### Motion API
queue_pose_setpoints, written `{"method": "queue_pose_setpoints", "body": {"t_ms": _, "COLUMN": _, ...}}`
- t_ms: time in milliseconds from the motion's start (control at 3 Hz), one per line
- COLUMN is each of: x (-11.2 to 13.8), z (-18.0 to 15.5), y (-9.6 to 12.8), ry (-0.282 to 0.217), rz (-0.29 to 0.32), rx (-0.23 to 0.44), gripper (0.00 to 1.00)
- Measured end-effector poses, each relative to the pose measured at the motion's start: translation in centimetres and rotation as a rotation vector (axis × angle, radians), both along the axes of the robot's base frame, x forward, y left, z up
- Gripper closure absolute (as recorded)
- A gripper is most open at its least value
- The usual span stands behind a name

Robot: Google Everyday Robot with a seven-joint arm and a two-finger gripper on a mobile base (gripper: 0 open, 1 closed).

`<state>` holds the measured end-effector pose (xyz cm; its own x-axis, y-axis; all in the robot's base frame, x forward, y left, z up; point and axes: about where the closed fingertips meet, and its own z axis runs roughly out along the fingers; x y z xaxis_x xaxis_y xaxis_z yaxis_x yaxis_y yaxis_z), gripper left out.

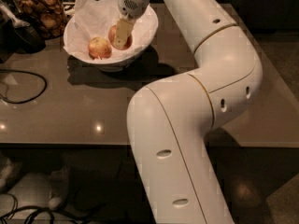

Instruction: Pick apple from white bowl

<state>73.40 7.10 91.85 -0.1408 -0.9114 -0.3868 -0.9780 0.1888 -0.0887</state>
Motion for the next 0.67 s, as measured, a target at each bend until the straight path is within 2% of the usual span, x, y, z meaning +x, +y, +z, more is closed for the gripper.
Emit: {"method": "queue_pose_setpoints", "body": {"t_ms": 667, "x": -2.3, "z": 5.3, "y": 0.0, "ry": -0.044, "rz": -0.018, "rx": 0.055, "gripper": 1.0}}
